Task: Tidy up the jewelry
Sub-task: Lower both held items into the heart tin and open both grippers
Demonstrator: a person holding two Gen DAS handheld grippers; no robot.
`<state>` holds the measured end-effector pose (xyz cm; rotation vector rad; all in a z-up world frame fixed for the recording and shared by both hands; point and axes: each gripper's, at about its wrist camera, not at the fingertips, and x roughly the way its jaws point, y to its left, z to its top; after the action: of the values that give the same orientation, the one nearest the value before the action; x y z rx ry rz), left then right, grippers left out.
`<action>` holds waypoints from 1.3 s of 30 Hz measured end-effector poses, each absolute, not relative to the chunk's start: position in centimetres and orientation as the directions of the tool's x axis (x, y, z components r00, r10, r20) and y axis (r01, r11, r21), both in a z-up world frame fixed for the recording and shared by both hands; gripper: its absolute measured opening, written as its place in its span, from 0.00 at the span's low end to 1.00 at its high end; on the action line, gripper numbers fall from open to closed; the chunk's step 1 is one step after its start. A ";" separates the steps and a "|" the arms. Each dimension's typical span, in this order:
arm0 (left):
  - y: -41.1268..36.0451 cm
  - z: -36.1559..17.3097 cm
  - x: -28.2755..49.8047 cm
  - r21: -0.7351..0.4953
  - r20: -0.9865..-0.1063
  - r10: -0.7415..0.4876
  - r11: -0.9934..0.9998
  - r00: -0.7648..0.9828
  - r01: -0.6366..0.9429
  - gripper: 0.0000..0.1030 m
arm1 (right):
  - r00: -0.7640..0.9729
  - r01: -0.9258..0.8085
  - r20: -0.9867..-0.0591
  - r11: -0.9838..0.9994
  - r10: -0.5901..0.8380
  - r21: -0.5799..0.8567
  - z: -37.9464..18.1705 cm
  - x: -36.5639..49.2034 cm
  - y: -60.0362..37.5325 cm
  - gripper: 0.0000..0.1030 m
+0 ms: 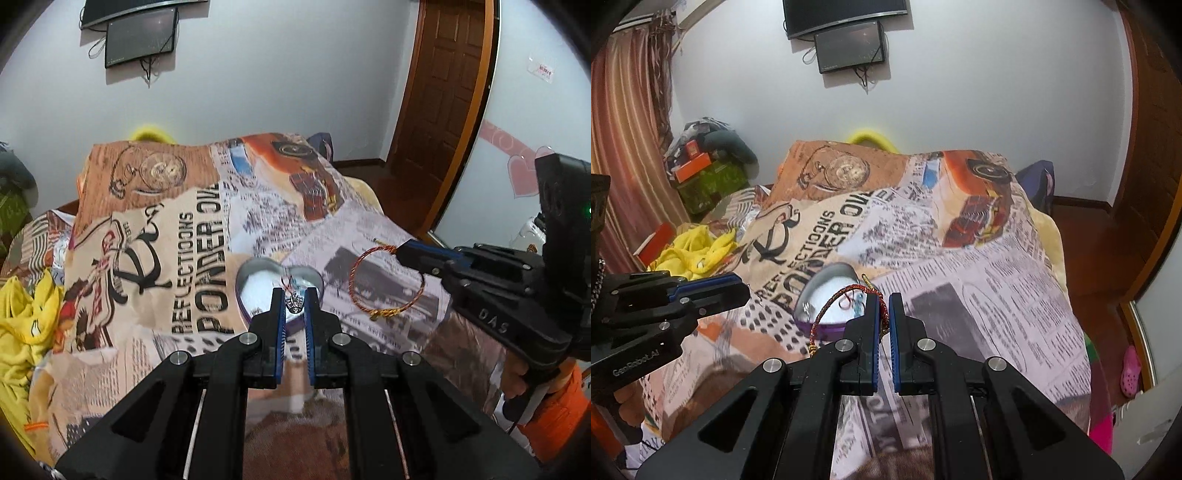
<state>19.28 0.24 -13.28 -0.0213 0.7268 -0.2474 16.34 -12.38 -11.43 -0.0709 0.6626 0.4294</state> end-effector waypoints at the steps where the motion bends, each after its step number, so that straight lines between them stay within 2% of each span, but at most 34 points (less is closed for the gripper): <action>1: 0.3 -13.1 19.5 -0.103 -0.651 -0.230 0.971 0.723 0.216 0.08 | 0.704 -0.410 -0.609 0.909 0.366 0.071 -11.4 16.6 -12.2 0.04; 17: 1.3 -14.5 24.4 -0.118 -0.667 -0.224 0.973 0.710 0.197 0.08 | 0.665 -0.450 -0.637 0.890 0.389 0.074 -13.1 20.7 -8.6 0.04; 28: 2.1 -17.9 28.6 -0.158 -0.728 -0.255 0.966 0.636 0.205 0.08 | 0.576 -0.488 -0.712 0.868 0.402 0.095 -16.0 23.0 -7.2 0.04; 39: 1.7 -20.5 30.2 -0.170 -0.769 -0.264 0.962 0.582 0.213 0.08 | 0.537 -0.507 -0.744 0.857 0.397 0.092 -17.0 23.5 -6.9 0.04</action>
<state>30.18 1.72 -20.54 -0.0612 0.9080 -0.2787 23.53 -6.85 -17.04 -0.1414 0.8477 0.5401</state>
